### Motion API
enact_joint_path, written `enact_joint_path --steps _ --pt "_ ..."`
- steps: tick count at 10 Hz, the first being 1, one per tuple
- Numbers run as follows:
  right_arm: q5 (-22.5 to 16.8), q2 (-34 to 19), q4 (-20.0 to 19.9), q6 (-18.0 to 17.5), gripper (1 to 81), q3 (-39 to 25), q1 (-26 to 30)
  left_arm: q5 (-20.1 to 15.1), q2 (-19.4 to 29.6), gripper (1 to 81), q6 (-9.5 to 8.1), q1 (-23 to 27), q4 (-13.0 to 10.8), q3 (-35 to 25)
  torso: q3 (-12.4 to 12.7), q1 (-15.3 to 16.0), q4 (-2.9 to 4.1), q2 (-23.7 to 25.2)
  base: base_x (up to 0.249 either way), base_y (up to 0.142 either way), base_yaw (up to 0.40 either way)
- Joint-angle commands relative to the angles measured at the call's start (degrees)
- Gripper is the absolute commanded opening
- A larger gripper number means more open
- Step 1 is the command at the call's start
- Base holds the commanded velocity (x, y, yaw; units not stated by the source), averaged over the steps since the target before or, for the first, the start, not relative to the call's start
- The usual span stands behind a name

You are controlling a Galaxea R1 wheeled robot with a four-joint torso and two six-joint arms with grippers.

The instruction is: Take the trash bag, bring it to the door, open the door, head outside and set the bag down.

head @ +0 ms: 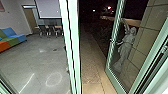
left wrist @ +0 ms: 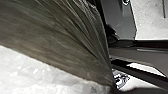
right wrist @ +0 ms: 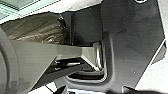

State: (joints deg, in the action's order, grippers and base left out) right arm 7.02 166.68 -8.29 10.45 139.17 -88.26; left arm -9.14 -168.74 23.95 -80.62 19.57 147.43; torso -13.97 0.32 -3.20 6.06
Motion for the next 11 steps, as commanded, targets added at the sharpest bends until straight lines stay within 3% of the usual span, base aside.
enact_joint_path --steps 1,4,5,11 --pt "-3.59 0.34 0.91 0.1 81.1 -0.31 1.63 -4.39 0.07 1.0 0.13 2.6 0.3 -0.48 3.06 0.0 0.0 0.0 0.0 0.0 0.0" --pt "-3.59 0.61 0.91 0.1 81.1 -0.22 1.55 -4.3 0.16 1.0 0.13 2.61 0.12 -0.48 5.77 0.04 0.0 0.0 0.0 0.0 0.0" --pt "-3.59 0.61 0.82 0.1 81.1 -0.22 1.55 -4.3 0.16 1.0 0.13 2.52 0.12 -0.48 3.63 0.02 0.0 0.0 0.0 0.0 0.0" --pt "-3.59 1.4 0.91 0.1 81.1 0.92 1.55 -4.3 0.16 1.0 0.13 2.61 -0.05 -0.48 4.35 -0.05 0.0 0.05 0.0 0.0 0.0"
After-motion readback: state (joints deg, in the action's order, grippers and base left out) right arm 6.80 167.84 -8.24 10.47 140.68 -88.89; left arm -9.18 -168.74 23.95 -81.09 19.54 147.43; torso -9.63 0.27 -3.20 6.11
